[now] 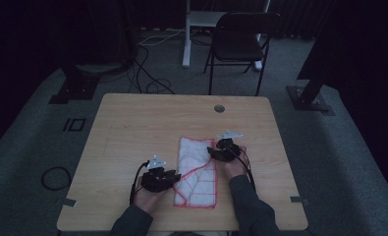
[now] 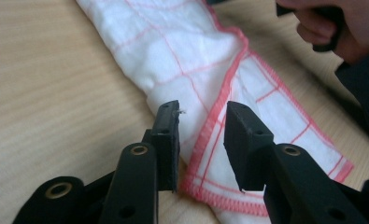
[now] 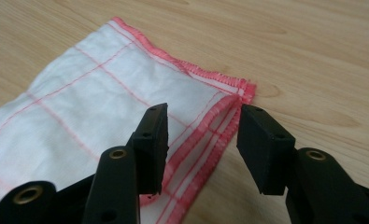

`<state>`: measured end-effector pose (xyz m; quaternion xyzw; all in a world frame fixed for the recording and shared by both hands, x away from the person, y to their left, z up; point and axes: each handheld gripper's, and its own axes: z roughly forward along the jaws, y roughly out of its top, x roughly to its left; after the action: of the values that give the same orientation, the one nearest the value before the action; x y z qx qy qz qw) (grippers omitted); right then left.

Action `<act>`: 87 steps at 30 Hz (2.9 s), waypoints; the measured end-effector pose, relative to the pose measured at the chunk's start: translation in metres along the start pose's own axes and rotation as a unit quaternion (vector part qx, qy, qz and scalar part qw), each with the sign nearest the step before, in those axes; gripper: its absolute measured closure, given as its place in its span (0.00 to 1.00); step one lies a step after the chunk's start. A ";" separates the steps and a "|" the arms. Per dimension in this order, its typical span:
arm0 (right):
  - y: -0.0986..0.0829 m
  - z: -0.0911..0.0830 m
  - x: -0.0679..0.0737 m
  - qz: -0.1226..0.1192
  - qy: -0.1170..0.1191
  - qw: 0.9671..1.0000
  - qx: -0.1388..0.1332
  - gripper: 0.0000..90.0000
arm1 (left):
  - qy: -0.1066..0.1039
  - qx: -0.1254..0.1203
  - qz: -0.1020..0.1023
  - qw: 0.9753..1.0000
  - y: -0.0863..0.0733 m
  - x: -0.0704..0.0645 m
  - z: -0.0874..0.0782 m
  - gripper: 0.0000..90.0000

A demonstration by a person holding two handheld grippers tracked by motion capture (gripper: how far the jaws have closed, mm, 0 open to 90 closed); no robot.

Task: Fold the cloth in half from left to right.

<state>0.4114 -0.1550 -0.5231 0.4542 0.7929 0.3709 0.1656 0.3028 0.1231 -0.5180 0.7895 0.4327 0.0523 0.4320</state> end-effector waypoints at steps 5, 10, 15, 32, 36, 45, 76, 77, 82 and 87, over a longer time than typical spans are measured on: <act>0.002 0.015 -0.003 0.014 0.006 1.000 0.024 0.58 | -0.006 0.017 0.000 1.000 -0.007 -0.002 0.008 0.72; 0.002 0.021 -0.003 0.011 0.016 0.999 0.027 0.71 | -0.014 0.021 0.010 1.000 -0.008 -0.007 0.015 0.69; 0.005 0.018 -0.002 -0.004 0.005 1.000 0.015 0.92 | -0.017 0.028 0.019 0.999 -0.006 -0.011 0.016 0.84; 0.025 0.019 -0.007 -0.029 -0.021 0.999 0.017 0.98 | -0.088 0.016 0.044 0.995 0.006 -0.040 0.015 0.97; 0.023 0.021 -0.008 -0.030 -0.021 0.999 0.023 0.97 | -0.123 0.012 0.049 0.991 0.009 -0.047 0.016 0.94; 0.020 0.017 -0.014 -0.014 -0.033 0.999 0.019 0.81 | -0.162 -0.004 0.055 0.985 0.012 -0.048 0.012 0.87; 0.016 0.010 -0.016 -0.009 -0.032 0.999 0.006 0.70 | -0.029 -0.043 0.046 0.998 0.036 -0.005 0.015 0.86; 0.016 0.010 -0.017 -0.009 -0.032 0.999 0.006 0.70 | -0.026 -0.046 0.044 0.998 0.037 -0.003 0.014 0.85; 0.015 0.010 -0.017 -0.008 -0.031 0.999 0.005 0.69 | -0.009 -0.061 0.039 0.997 0.047 0.007 0.014 0.85; 0.014 0.009 -0.018 -0.006 -0.031 0.999 0.003 0.67 | 0.004 -0.076 0.038 0.996 0.055 0.014 0.015 0.85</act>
<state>0.4349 -0.1615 -0.5204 0.4615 0.7911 0.3531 0.1910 0.3530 0.1100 -0.4911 0.7703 0.3987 0.1044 0.4866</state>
